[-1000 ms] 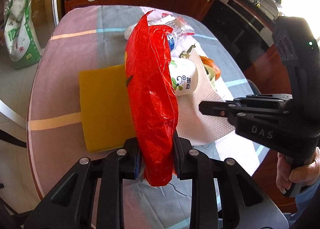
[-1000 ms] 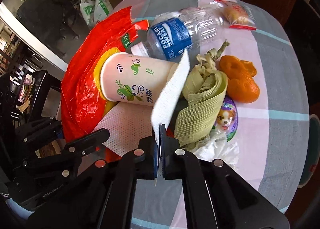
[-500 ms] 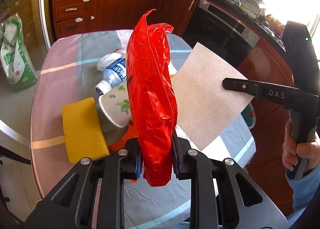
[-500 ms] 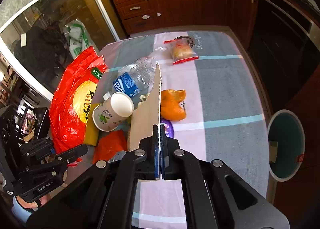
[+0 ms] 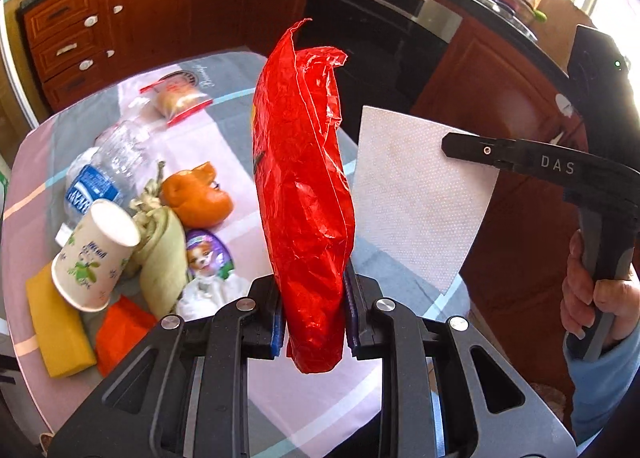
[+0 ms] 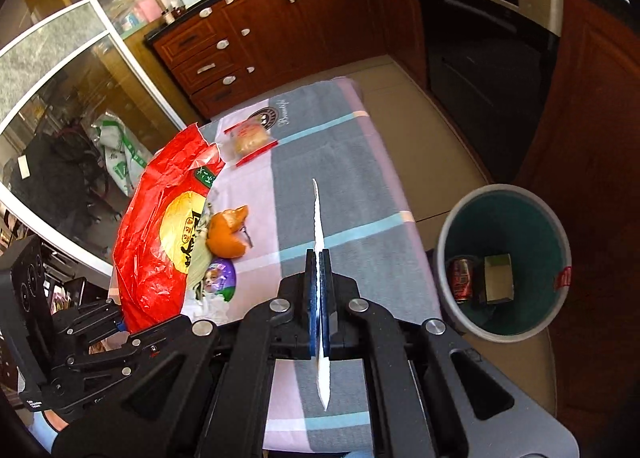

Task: Collect trash
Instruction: 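Carry the bag and paper towel over the bin and open both tools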

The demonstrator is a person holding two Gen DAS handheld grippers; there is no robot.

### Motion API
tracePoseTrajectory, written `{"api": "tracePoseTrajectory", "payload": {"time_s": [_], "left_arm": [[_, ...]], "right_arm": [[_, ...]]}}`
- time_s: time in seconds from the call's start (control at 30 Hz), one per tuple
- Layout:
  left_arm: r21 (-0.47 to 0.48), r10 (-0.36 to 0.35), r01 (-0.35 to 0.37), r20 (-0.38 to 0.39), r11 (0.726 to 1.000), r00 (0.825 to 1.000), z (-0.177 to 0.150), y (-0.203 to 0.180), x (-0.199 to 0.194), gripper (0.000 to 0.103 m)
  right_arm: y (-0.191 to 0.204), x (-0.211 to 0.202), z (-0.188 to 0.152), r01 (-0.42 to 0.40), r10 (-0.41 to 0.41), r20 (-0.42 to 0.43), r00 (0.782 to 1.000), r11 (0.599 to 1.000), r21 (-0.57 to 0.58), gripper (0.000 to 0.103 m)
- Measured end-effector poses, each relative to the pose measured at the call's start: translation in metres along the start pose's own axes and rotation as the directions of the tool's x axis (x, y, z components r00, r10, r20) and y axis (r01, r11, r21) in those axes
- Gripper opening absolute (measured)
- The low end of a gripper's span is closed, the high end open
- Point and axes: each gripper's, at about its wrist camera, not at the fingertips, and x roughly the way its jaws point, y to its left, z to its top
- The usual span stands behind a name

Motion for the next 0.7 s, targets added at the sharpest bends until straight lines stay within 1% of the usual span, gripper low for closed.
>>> {"api": "tracePoseTrajectory", "payload": {"time_s": [0.2,0.4,0.57,0.7], "left_arm": [[0.078,-0.034,0.038,-0.053,0.996,0.998,0.028,-0.051,0.038,0.024],[0.150,-0.081,0.095,-0.101,0.984,0.992,0.051,-0.105,0.076,0.024],[0.190,-0.111,0.138,-0.145,0.972,0.983,0.066,-0.135,0.106,0.024],[0.203,-0.132,0.170,-0.189,0.964,0.973,0.072,-0.150,0.129,0.024]], "right_arm": [[-0.070,-0.017,0.002,0.024,-0.029,0.040,0.999,0.995,0.102,0.002],[-0.132,-0.031,0.010,0.063,-0.075,0.064,0.995,0.982,0.180,0.002],[-0.172,-0.033,0.015,0.097,-0.111,0.054,0.992,0.971,0.220,0.002],[-0.195,-0.020,0.015,0.110,-0.116,0.012,0.993,0.962,0.249,0.002]]}}
